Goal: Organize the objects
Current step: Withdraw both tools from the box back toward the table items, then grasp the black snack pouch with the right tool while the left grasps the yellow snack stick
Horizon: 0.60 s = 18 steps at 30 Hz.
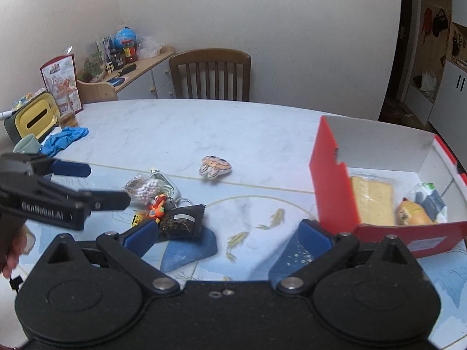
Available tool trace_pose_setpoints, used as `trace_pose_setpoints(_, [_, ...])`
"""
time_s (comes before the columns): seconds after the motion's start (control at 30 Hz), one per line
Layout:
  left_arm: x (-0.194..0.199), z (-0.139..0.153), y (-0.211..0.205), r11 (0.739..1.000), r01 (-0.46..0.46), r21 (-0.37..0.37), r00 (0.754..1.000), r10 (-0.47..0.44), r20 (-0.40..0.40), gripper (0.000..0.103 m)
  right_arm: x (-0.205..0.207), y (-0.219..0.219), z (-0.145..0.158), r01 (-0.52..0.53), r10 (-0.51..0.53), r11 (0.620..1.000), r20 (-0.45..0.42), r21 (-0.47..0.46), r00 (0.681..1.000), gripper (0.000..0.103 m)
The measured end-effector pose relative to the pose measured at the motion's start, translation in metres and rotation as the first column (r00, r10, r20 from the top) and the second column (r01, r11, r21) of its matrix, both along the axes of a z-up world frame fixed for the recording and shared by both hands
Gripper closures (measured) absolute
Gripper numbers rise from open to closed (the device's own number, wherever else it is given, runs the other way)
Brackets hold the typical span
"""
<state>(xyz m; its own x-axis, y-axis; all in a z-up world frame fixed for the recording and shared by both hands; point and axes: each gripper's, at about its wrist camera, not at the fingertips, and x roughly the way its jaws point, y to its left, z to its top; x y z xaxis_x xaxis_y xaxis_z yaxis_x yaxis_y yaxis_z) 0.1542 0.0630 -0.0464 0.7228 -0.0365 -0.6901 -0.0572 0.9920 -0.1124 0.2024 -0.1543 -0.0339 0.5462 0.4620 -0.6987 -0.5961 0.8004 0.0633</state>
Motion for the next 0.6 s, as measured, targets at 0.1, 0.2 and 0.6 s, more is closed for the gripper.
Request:
trace_pose_setpoints(0.1, [-0.004,-0.015,0.009,1.0,-0.03,0.006,0.999,0.03,-0.012,0.001,0.004,0.013,-0.008,-0.006,0.006,1.0,-0.013,-0.008,1.0,0.001])
trace_pose_setpoints(0.2, [-0.006,-0.03,0.015,0.997,-0.067,0.037,0.998,0.067,-0.01,0.001,0.007,0.025,-0.016,-0.022,0.022,1.0,-0.025,-0.019,0.999,0.001])
trace_pose_setpoints(0.6, [0.0,-0.077,0.021,0.994,-0.103,0.046,0.992,0.106,-0.065,0.001,0.029,0.062,-0.054,-0.057,0.051,0.995,-0.083,-0.083,0.995,0.001])
